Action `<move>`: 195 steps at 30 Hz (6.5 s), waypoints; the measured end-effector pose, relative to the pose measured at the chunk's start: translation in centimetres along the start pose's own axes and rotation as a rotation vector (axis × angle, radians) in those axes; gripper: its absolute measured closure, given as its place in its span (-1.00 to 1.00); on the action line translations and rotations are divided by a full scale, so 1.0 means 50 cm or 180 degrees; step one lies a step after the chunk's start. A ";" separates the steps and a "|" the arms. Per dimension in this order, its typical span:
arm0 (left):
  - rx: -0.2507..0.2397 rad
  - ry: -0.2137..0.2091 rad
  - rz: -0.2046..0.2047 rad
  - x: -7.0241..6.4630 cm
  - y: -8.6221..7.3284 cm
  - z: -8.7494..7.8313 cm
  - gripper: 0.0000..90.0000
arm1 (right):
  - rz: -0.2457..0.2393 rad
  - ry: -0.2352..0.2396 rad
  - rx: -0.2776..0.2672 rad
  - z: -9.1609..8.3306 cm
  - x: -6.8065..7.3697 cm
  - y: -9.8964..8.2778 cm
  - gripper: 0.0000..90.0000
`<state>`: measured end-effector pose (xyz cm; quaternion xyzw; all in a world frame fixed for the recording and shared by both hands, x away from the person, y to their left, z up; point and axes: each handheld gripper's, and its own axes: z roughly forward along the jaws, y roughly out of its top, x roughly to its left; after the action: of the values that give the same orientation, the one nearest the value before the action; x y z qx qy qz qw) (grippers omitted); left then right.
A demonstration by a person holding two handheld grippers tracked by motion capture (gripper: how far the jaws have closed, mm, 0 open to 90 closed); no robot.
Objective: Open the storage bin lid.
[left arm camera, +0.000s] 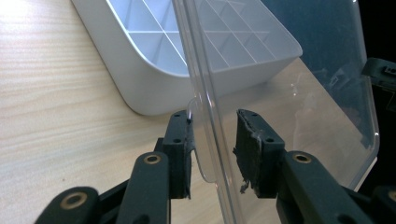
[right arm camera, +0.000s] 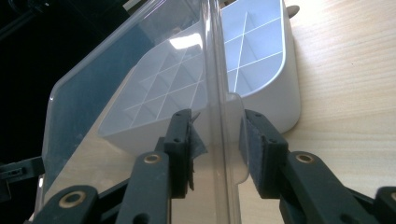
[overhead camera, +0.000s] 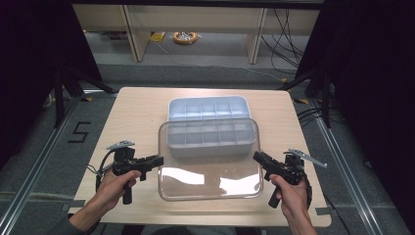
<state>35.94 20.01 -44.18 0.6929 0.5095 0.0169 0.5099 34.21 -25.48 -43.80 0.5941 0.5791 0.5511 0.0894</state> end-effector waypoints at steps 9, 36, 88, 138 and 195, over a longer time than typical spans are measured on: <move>0.0071 -0.0047 -0.0092 0.000 -0.036 -0.002 0.45 | -0.0027 0.0012 0.0029 -0.022 -0.004 -0.036 0.45; 0.0311 -0.0131 -0.0213 0.006 -0.135 0.005 0.45 | 0.0121 -0.0060 0.0171 -0.049 -0.034 -0.130 0.44; 0.0700 -0.0045 -0.0202 0.034 -0.149 0.056 0.32 | 0.0316 -0.0407 0.0719 0.003 -0.063 -0.158 0.31; 0.0271 -0.0065 0.0273 0.056 -0.104 0.007 -0.44 | -0.0367 -0.0485 0.0396 -0.026 -0.032 -0.124 -0.36; -0.0027 -0.0225 0.0662 0.033 -0.166 -0.093 -0.68 | -0.0761 -0.0217 0.0330 -0.084 0.010 -0.184 -0.62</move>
<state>28.49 24.07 -48.77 0.7401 0.4165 0.0475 0.5259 25.47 -24.43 -48.81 0.5431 0.6701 0.4853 0.1432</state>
